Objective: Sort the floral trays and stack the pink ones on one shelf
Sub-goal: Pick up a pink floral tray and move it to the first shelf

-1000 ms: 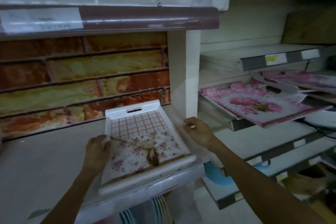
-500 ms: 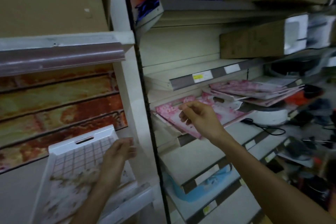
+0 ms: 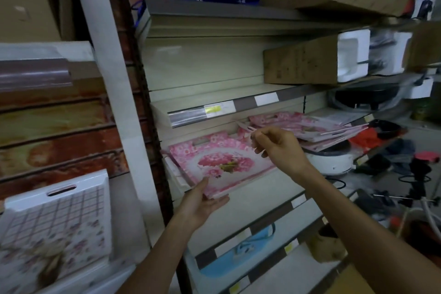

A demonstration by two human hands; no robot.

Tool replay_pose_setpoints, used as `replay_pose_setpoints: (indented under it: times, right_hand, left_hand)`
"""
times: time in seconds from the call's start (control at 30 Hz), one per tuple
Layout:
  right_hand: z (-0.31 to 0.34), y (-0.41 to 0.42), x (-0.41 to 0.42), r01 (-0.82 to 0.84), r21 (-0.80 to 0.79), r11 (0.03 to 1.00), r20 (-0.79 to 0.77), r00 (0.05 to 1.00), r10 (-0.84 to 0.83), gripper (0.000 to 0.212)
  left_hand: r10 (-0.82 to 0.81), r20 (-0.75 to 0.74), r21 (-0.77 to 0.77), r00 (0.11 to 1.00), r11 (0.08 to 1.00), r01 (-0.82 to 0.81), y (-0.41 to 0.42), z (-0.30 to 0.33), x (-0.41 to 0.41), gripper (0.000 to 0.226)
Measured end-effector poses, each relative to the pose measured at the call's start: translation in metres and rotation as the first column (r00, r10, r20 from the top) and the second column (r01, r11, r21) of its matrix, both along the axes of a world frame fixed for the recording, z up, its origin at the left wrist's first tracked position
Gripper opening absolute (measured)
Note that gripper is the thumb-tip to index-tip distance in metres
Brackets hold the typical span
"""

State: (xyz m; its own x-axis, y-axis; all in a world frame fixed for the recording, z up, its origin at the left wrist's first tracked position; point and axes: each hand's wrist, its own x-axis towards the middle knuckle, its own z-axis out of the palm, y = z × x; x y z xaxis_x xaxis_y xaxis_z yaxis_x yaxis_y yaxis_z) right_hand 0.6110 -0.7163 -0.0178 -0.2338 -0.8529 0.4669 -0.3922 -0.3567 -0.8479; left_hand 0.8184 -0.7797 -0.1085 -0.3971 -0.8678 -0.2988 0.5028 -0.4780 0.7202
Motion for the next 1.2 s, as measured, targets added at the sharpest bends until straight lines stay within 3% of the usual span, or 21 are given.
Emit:
replay_pose_setpoints:
  times: [0.1, 0.23, 0.5, 0.7, 0.9, 1.07, 1.2]
  right_hand:
    - [0.002, -0.005, -0.016, 0.021, 0.005, 1.0, -0.015, 1.0, -0.021, 0.019]
    - [0.0, -0.012, -0.027, 0.044, 0.008, 0.999, -0.026, 0.999, -0.044, 0.018]
    - [-0.004, -0.034, -0.052, 0.121, 0.093, 0.988, -0.17, 0.98, -0.104, 0.019]
    - [-0.025, -0.047, -0.053, 0.234, 0.214, 0.949, -0.194, 0.962, -0.193, 0.031]
    - [-0.057, -0.057, -0.04, 0.227, 0.323, 0.919, 0.052, 0.965, -0.256, 0.048]
    - [-0.087, -0.059, -0.03, 0.15, 0.398, 0.905, 0.301, 0.911, -0.283, 0.042]
    - [-0.099, -0.042, 0.006, 0.225, 0.42, 0.879, 0.289, 0.885, -0.365, 0.047]
  left_hand:
    - [0.092, -0.013, 0.025, 0.996, 0.995, -0.092, -0.008, 0.004, -0.017, 0.014]
    - [0.153, 0.072, -0.008, 0.986, 0.988, -0.153, -0.019, -0.004, -0.022, 0.034]
    - [0.088, 0.095, -0.141, 0.992, 0.987, -0.074, 0.008, -0.007, 0.028, 0.027]
    - [0.073, 0.349, -0.219, 0.934, 0.976, 0.006, 0.049, -0.002, 0.064, 0.031]
    - [0.114, 0.575, -0.293, 0.81, 0.953, 0.073, 0.088, 0.004, 0.086, 0.047]
    - [0.08, 0.571, -0.294, 0.817, 0.949, 0.112, 0.119, -0.004, 0.11, 0.025]
    - [0.124, 0.632, -0.322, 0.765, 0.94, 0.113, 0.132, -0.007, 0.141, 0.031]
